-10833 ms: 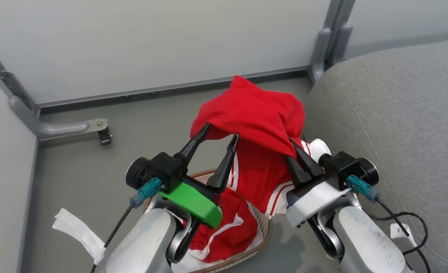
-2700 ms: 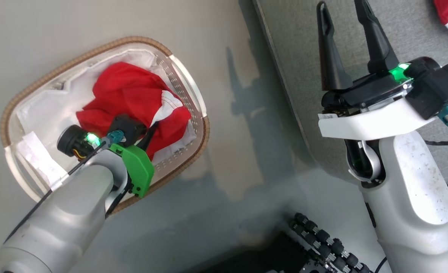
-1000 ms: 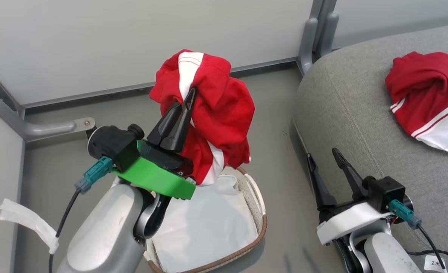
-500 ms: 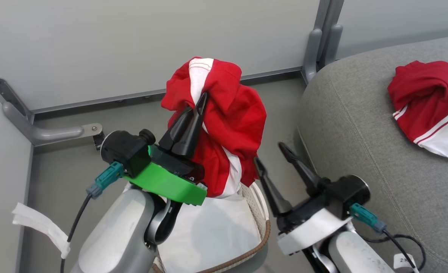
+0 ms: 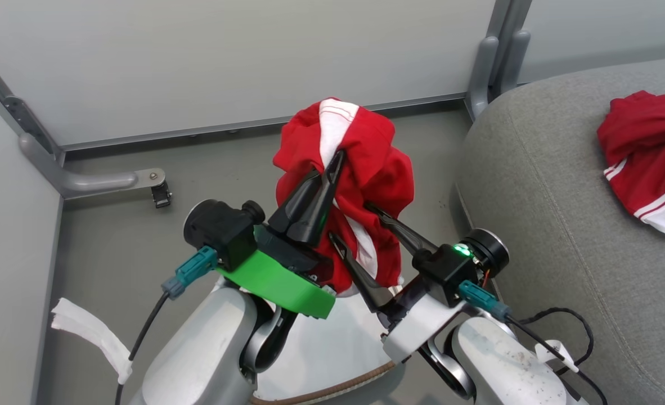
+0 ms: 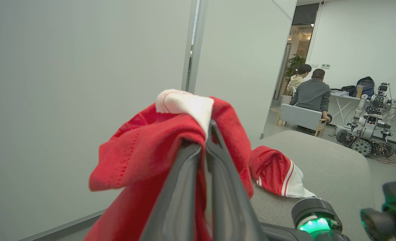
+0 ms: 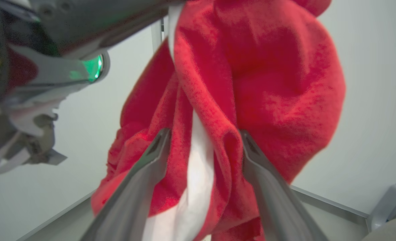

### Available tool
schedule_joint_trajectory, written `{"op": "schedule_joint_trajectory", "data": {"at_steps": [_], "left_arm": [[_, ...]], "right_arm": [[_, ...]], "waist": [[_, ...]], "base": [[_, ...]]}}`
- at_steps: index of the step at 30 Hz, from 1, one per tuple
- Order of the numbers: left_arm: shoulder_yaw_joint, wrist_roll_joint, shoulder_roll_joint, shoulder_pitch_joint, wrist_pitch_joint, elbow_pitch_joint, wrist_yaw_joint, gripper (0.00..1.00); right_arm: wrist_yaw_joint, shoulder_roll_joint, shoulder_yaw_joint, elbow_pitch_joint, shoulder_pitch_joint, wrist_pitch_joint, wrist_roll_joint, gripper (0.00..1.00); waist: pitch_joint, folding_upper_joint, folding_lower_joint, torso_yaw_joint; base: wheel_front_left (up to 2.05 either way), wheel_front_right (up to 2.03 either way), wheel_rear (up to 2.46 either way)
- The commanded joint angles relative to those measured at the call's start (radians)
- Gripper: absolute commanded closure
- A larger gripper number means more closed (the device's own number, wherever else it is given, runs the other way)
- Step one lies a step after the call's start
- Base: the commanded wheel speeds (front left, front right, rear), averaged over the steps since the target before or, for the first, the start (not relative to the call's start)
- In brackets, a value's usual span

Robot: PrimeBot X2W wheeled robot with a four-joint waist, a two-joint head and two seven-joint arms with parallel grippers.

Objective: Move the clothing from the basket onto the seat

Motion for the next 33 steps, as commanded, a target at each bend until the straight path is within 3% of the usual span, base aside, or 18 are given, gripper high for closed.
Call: {"op": "schedule_joint_trajectory", "data": {"at_steps": [1,4,5,6,7,14,15,16,17,18,23,33], "left_arm": [[-0.007,-0.011,-0.004,-0.020,-0.004,-0.001,-0.003,1.00],[-0.022,-0.016,-0.008,-0.024,-0.004,-0.003,-0.003,1.00],[-0.028,-0.021,-0.009,-0.026,-0.004,-0.003,-0.003,1.00],[-0.031,-0.023,-0.009,-0.027,-0.004,-0.004,-0.003,1.00],[-0.032,-0.026,-0.010,-0.026,-0.004,-0.004,-0.003,1.00],[-0.014,-0.036,-0.001,0.003,-0.004,0.017,-0.003,1.00],[-0.008,-0.030,-0.001,0.004,-0.004,0.017,-0.003,0.96],[-0.004,-0.017,0.003,0.006,-0.004,0.019,-0.003,0.68],[-0.004,-0.012,0.005,0.009,-0.004,0.023,-0.003,0.13],[0.006,-0.005,0.004,0.012,-0.004,0.021,-0.003,0.00],[0.028,0.026,0.006,0.031,-0.004,0.021,-0.003,0.00],[0.033,0.058,0.030,0.055,-0.002,-0.001,-0.003,0.00]], "right_arm": [[-0.001,-0.004,0.004,0.031,-0.013,-0.002,-0.013,0.00],[-0.001,-0.004,0.010,0.076,-0.027,-0.002,-0.001,0.00],[-0.001,-0.004,0.014,0.089,-0.032,-0.002,0.001,0.30],[-0.001,-0.003,0.013,0.093,-0.036,-0.002,0.009,0.52],[-0.001,-0.004,0.009,0.094,-0.037,-0.002,0.021,1.00],[-0.001,-0.004,-0.030,0.079,-0.025,-0.002,0.046,1.00],[-0.001,-0.004,-0.036,0.075,-0.020,-0.002,0.048,1.00],[-0.001,-0.004,-0.044,0.069,-0.015,-0.002,0.047,1.00],[-0.001,-0.004,-0.054,0.063,-0.010,-0.002,0.047,1.00],[-0.001,-0.004,-0.069,0.052,-0.007,-0.002,0.047,1.00],[-0.001,-0.004,-0.126,-0.001,0.026,-0.002,0.049,1.00],[-0.001,-0.003,-0.199,-0.090,0.071,-0.002,0.057,1.00]], "waist": [[0.001,-0.0001,0.0000,0.011],[0.002,-0.0001,0.0000,0.023],[0.003,-0.0001,0.0000,0.027],[0.004,-0.0001,0.0000,0.029],[0.005,-0.0001,0.0000,0.032],[0.015,-0.0001,0.0000,0.021],[0.016,-0.0001,0.0000,0.014],[0.019,-0.0001,0.0000,0.004],[0.022,-0.0001,0.0000,-0.005],[0.026,-0.0001,0.0000,-0.020],[0.039,-0.0001,0.0000,-0.107],[0.097,-0.0001,0.0000,-0.347]], "base": [[0.00,0.00,0.00],[0.00,0.00,0.00],[0.00,0.00,0.00],[0.00,0.00,0.00],[0.00,0.00,0.00],[0.00,0.00,0.00],[0.00,0.00,0.00],[0.00,0.00,0.00],[0.00,0.00,0.00],[0.00,0.00,0.00],[0.00,0.00,0.00],[0.00,0.00,0.00]]}}
